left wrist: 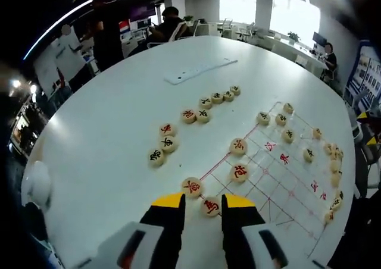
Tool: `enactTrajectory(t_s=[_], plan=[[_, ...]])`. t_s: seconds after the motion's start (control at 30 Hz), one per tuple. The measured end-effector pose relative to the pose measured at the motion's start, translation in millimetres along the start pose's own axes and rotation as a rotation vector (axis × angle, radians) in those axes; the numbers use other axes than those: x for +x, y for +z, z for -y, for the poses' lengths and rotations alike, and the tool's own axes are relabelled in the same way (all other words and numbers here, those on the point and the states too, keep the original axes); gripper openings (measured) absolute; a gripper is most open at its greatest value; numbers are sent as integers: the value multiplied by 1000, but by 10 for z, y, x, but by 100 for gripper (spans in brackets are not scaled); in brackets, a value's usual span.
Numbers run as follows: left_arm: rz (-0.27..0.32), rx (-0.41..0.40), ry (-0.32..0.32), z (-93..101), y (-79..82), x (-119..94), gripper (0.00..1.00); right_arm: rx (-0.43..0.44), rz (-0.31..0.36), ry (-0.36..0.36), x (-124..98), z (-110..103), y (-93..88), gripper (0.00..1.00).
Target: Pick up the chess pieces one by one and place each piece onto its starting position on the chessboard, setting the pieces on their correct points until all the chess pieces are arranged in the starting layout
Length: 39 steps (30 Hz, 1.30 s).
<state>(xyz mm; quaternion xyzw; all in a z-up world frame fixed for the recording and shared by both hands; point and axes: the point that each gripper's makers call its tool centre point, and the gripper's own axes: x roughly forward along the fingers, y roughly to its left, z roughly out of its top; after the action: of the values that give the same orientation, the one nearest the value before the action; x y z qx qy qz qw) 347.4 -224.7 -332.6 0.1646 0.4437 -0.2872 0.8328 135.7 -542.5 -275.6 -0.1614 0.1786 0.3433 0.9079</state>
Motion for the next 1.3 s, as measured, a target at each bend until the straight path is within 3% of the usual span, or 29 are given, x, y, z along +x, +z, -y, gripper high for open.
enactTrajectory(t_s=[0.27, 0.63, 0.87, 1.3], plan=[[-34, 9, -24, 130, -195, -18, 23, -4, 8, 5, -4, -18, 6, 41], [-20, 64, -116, 581, -192, 17, 19, -6, 11, 10, -5, -25, -1, 41], [-52, 114, -76, 498, -248, 118, 17, -5, 10, 7, -10, -18, 2, 41], [-51, 90, -85, 419, -276, 132, 17, -6, 6, 12, 33, -22, 12, 41]])
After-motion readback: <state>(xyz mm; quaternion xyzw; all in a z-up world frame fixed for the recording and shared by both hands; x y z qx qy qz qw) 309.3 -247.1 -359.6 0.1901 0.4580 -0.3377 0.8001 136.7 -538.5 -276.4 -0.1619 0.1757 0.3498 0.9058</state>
